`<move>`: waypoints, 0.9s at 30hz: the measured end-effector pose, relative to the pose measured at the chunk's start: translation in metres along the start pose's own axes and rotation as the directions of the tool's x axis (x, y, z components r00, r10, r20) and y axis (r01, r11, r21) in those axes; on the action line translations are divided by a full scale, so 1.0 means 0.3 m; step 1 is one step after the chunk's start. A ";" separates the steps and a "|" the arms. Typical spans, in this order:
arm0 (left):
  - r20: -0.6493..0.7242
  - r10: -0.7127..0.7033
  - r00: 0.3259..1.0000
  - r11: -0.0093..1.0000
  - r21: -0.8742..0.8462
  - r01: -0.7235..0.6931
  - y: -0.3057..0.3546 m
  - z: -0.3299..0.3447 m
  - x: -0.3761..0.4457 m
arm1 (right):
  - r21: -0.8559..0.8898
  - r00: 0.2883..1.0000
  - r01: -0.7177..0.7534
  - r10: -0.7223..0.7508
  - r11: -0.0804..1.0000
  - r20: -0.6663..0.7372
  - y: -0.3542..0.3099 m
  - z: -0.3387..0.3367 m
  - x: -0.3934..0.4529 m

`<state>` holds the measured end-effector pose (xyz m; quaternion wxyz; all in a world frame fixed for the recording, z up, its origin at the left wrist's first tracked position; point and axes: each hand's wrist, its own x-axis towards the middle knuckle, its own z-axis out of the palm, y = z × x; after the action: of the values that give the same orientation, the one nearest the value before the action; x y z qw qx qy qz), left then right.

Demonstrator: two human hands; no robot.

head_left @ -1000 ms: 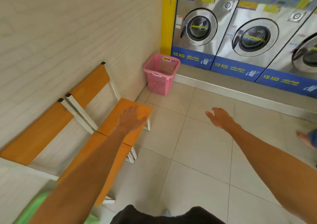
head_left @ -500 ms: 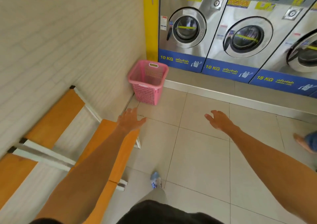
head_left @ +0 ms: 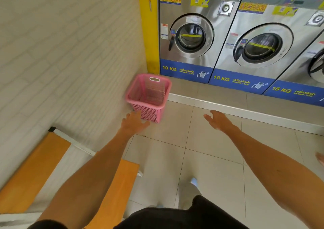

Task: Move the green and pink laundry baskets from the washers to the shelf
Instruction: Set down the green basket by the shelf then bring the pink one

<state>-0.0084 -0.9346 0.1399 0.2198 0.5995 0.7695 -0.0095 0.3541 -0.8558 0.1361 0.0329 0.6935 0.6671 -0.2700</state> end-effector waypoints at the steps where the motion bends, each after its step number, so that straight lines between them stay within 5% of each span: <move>1: -0.001 -0.004 1.000 1.000 -0.012 0.004 0.016 -0.007 0.050 | -0.002 1.000 0.002 -0.002 1.000 -0.001 -0.002 -0.023 0.060; 18: -0.089 -0.328 0.941 0.930 -0.205 0.305 0.422 -0.104 0.896 | -0.131 0.951 0.269 -0.242 0.954 0.193 -0.132 -0.499 1.225; 27: -0.022 -0.542 0.840 0.812 -0.273 0.516 0.316 -0.146 1.165 | -0.151 0.877 0.417 -0.354 0.896 0.325 -0.466 -0.511 1.639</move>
<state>0.0007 -0.5748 0.0810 0.2455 0.3277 0.9104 0.0588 0.2553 -0.3322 0.1048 0.1509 0.4909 0.8056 -0.2952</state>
